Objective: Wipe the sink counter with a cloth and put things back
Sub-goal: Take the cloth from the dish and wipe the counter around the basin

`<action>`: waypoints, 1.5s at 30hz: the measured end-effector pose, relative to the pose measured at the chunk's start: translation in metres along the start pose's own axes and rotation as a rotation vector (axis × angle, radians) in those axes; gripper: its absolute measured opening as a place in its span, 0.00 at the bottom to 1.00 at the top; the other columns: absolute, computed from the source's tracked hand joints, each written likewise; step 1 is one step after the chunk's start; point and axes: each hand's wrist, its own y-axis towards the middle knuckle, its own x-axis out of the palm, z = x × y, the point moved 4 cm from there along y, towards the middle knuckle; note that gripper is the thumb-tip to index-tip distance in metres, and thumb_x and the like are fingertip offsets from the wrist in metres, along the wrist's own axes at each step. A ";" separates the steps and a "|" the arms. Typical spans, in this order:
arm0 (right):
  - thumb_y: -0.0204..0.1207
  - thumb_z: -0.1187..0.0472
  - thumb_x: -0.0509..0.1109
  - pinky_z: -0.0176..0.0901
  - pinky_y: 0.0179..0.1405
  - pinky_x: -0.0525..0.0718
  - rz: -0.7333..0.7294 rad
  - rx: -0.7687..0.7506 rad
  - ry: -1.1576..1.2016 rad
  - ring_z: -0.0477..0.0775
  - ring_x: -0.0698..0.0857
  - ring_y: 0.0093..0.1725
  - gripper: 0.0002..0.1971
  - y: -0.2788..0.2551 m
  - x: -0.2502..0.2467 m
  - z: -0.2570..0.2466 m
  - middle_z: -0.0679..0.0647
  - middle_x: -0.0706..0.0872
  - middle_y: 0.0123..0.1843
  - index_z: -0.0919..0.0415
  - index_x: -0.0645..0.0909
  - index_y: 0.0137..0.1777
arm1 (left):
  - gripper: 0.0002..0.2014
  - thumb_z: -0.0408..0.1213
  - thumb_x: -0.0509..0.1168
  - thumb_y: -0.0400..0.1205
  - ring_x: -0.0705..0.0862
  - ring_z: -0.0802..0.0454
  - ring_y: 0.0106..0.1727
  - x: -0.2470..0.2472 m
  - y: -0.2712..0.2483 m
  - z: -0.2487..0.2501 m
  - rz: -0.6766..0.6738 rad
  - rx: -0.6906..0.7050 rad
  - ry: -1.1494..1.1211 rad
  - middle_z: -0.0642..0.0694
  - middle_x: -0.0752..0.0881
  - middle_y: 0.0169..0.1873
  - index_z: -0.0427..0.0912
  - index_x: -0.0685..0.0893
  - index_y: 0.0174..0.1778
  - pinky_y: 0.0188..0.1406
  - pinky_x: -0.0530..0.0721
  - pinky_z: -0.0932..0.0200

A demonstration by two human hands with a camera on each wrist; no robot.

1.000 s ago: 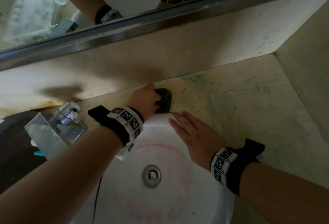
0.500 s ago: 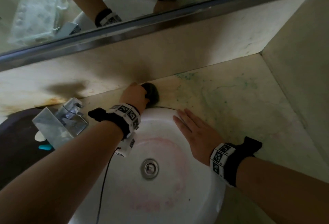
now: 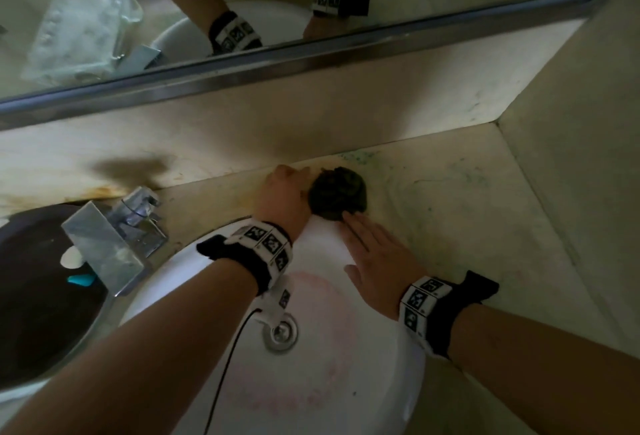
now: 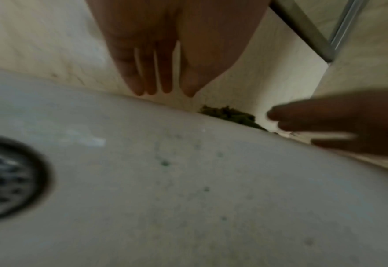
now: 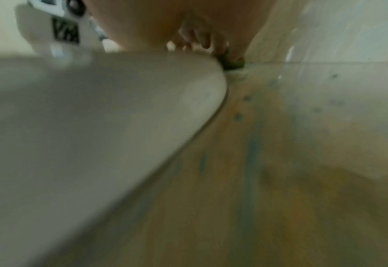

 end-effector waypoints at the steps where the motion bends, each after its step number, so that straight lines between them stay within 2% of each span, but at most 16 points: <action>1: 0.76 0.52 0.65 0.56 0.73 0.75 0.046 0.043 0.049 0.62 0.72 0.77 0.32 0.005 -0.011 0.004 0.61 0.68 0.80 0.62 0.65 0.80 | 0.25 0.37 0.60 0.82 0.72 0.39 0.70 -0.002 -0.002 -0.012 0.005 -0.063 0.048 0.37 0.70 0.73 0.42 0.69 0.77 0.67 0.74 0.49; 3: 0.82 0.53 0.59 0.55 0.75 0.70 0.091 0.168 0.168 0.62 0.65 0.79 0.30 0.025 -0.030 0.013 0.60 0.60 0.83 0.58 0.58 0.83 | 0.34 0.47 0.63 0.81 0.63 0.39 0.78 0.004 -0.004 -0.032 -0.091 -0.188 0.099 0.39 0.58 0.81 0.42 0.59 0.81 0.75 0.69 0.45; 4: 0.83 0.51 0.57 0.54 0.76 0.67 0.069 0.231 0.211 0.62 0.63 0.79 0.31 0.037 -0.037 0.016 0.59 0.58 0.84 0.56 0.54 0.84 | 0.38 0.51 0.63 0.80 0.61 0.38 0.80 0.006 -0.004 -0.037 -0.152 -0.233 0.090 0.40 0.54 0.82 0.41 0.56 0.82 0.76 0.67 0.44; 6: 0.84 0.50 0.56 0.51 0.77 0.66 -0.016 0.274 0.228 0.62 0.65 0.79 0.31 0.063 -0.041 0.015 0.59 0.58 0.84 0.55 0.52 0.84 | 0.40 0.56 0.63 0.79 0.59 0.36 0.80 0.009 0.000 -0.042 -0.223 -0.261 0.092 0.40 0.53 0.82 0.38 0.56 0.81 0.76 0.67 0.43; 9: 0.86 0.55 0.55 0.47 0.75 0.67 -0.103 0.192 0.138 0.59 0.68 0.78 0.25 0.088 -0.035 0.002 0.58 0.63 0.83 0.58 0.60 0.82 | 0.39 0.57 0.62 0.79 0.59 0.35 0.79 0.006 0.007 -0.040 -0.287 -0.229 0.170 0.37 0.55 0.81 0.35 0.61 0.78 0.74 0.69 0.42; 11: 0.86 0.58 0.54 0.51 0.75 0.68 -0.160 0.131 0.062 0.62 0.66 0.79 0.24 0.101 -0.030 -0.005 0.59 0.62 0.83 0.59 0.63 0.81 | 0.40 0.58 0.62 0.80 0.58 0.36 0.80 0.005 0.009 -0.039 -0.328 -0.244 0.190 0.36 0.54 0.81 0.35 0.57 0.80 0.73 0.70 0.42; 13: 0.85 0.56 0.55 0.55 0.78 0.65 -0.214 0.042 -0.002 0.65 0.59 0.82 0.27 0.117 -0.028 -0.013 0.59 0.56 0.85 0.58 0.58 0.83 | 0.39 0.57 0.60 0.80 0.55 0.37 0.81 0.007 0.011 -0.040 -0.338 -0.248 0.192 0.37 0.51 0.82 0.37 0.57 0.80 0.73 0.70 0.43; 16: 0.85 0.51 0.55 0.56 0.82 0.53 -0.337 -0.075 -0.137 0.68 0.49 0.84 0.33 0.135 -0.028 -0.018 0.58 0.46 0.86 0.58 0.46 0.85 | 0.36 0.57 0.59 0.80 0.52 0.37 0.82 0.011 0.012 -0.043 -0.323 -0.230 0.179 0.41 0.50 0.82 0.40 0.59 0.80 0.73 0.69 0.42; 18: 0.85 0.46 0.55 0.54 0.83 0.48 -0.380 -0.101 -0.210 0.68 0.46 0.84 0.36 0.140 -0.027 -0.013 0.57 0.42 0.86 0.58 0.42 0.85 | 0.37 0.58 0.59 0.80 0.51 0.37 0.82 0.014 0.013 -0.046 -0.319 -0.224 0.179 0.42 0.50 0.82 0.41 0.59 0.81 0.73 0.68 0.42; 21: 0.83 0.43 0.55 0.52 0.83 0.48 -0.388 -0.110 -0.216 0.65 0.46 0.84 0.39 0.139 -0.026 -0.007 0.55 0.41 0.87 0.58 0.41 0.85 | 0.37 0.59 0.58 0.80 0.50 0.37 0.82 0.014 0.013 -0.047 -0.310 -0.210 0.179 0.43 0.49 0.83 0.41 0.59 0.80 0.74 0.66 0.43; 27: 0.86 0.57 0.52 0.52 0.84 0.49 -0.365 -0.061 -0.176 0.63 0.45 0.85 0.32 0.134 -0.030 0.009 0.53 0.41 0.87 0.57 0.41 0.85 | 0.40 0.58 0.58 0.81 0.46 0.38 0.83 0.012 0.010 -0.047 -0.313 -0.196 0.171 0.43 0.44 0.84 0.39 0.53 0.82 0.77 0.62 0.45; 32: 0.85 0.68 0.50 0.52 0.84 0.51 -0.344 0.063 -0.146 0.61 0.43 0.85 0.32 0.123 -0.031 0.045 0.51 0.39 0.86 0.55 0.40 0.85 | 0.39 0.57 0.58 0.82 0.46 0.38 0.83 0.013 0.008 -0.048 -0.300 -0.193 0.149 0.44 0.44 0.84 0.39 0.54 0.82 0.77 0.61 0.45; 36: 0.86 0.67 0.49 0.51 0.83 0.52 -0.306 0.167 -0.123 0.61 0.44 0.85 0.30 0.112 -0.037 0.062 0.52 0.41 0.87 0.56 0.42 0.85 | 0.36 0.53 0.55 0.84 0.46 0.35 0.83 0.014 0.004 -0.045 -0.305 -0.186 0.158 0.42 0.46 0.84 0.37 0.52 0.82 0.78 0.60 0.44; 38: 0.86 0.66 0.50 0.51 0.83 0.52 -0.312 0.196 -0.136 0.64 0.46 0.85 0.30 0.109 -0.042 0.061 0.56 0.42 0.87 0.59 0.43 0.85 | 0.32 0.48 0.54 0.86 0.49 0.35 0.83 0.014 0.000 -0.037 -0.269 -0.145 0.132 0.43 0.49 0.84 0.37 0.54 0.82 0.78 0.61 0.45; 42: 0.82 0.62 0.63 0.50 0.82 0.55 -0.306 0.138 -0.110 0.65 0.55 0.83 0.36 0.116 -0.047 0.043 0.62 0.50 0.86 0.64 0.47 0.84 | 0.28 0.32 0.55 0.85 0.57 0.43 0.82 0.005 -0.008 -0.027 -0.160 -0.108 -0.043 0.45 0.51 0.84 0.40 0.56 0.82 0.77 0.63 0.52; 45: 0.82 0.62 0.63 0.48 0.82 0.57 -0.291 0.072 0.015 0.60 0.58 0.83 0.37 0.122 -0.048 0.023 0.61 0.50 0.86 0.63 0.46 0.84 | 0.29 0.29 0.55 0.83 0.68 0.45 0.77 -0.006 -0.013 -0.030 -0.060 -0.131 -0.123 0.49 0.54 0.83 0.43 0.58 0.82 0.72 0.69 0.55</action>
